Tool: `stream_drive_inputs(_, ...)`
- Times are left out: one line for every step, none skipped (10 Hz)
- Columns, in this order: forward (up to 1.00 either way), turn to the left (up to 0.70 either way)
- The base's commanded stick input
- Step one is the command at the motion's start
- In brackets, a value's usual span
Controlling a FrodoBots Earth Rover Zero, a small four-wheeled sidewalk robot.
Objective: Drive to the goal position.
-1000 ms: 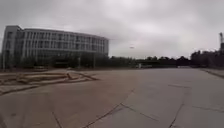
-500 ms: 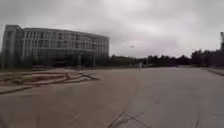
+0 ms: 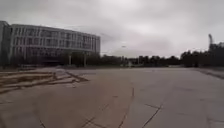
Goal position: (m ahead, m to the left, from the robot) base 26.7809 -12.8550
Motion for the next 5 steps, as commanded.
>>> stream_drive_inputs(0.7,0.0)
stream_drive_inputs(0.7,0.0)
stream_drive_inputs(0.7,0.0)
stream_drive_inputs(0.7,0.0)
stream_drive_inputs(0.7,0.0)
